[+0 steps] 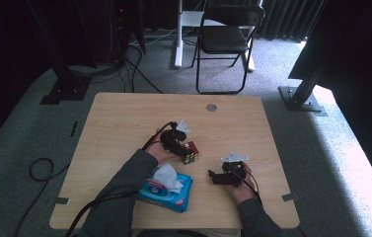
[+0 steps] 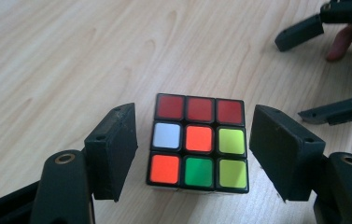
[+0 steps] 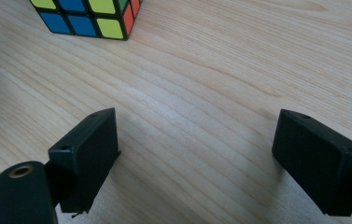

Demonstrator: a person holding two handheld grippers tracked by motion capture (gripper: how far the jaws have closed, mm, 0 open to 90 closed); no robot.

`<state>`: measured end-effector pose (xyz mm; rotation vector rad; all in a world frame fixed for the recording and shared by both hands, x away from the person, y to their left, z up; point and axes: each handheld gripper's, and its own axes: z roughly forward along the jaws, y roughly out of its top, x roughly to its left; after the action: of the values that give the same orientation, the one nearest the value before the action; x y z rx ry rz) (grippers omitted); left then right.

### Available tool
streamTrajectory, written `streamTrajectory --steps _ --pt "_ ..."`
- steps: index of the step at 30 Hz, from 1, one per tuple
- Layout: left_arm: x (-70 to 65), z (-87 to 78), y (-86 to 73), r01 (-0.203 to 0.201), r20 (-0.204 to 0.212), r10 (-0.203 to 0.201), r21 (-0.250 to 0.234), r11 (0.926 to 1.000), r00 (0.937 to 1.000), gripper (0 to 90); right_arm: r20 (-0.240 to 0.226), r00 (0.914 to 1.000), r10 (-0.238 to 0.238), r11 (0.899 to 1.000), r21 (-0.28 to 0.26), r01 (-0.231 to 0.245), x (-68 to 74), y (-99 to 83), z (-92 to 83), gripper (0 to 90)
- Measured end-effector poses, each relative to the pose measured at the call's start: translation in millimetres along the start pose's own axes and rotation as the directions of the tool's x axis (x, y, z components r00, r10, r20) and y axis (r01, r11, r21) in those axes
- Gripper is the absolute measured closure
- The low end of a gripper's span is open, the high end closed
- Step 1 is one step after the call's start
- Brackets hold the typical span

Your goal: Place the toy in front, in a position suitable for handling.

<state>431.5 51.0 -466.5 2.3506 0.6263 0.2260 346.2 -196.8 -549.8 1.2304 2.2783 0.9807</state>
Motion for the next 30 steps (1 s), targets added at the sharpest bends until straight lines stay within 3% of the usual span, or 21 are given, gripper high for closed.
streamTrajectory --steps 11,17,22,30 --pt "12.8 -24.0 -22.0 0.108 0.010 -0.108 -0.052 0.9928 0.9941 34.7 0.000 1.0000 0.000 1.000 0.000 0.000 0.0 0.0 0.0 14.1" --pt "14.1 -38.3 -35.8 0.137 -0.024 -0.139 -0.068 0.9882 0.9900 34.8 0.000 1.0000 0.000 1.000 0.000 0.000 0.0 0.0 0.0 14.1" --pt "14.1 -56.2 -47.6 0.172 -0.030 -0.177 -0.129 0.9766 0.9837 34.8 0.000 1.0000 0.000 1.000 0.000 0.000 0.0 0.0 0.0 14.1" --pt "15.5 -75.1 -71.1 0.221 -0.039 -0.229 -0.154 0.9631 0.9726 34.8 0.000 1.0000 0.000 1.000 -0.001 0.000 0.0 0.0 0.1 14.1"
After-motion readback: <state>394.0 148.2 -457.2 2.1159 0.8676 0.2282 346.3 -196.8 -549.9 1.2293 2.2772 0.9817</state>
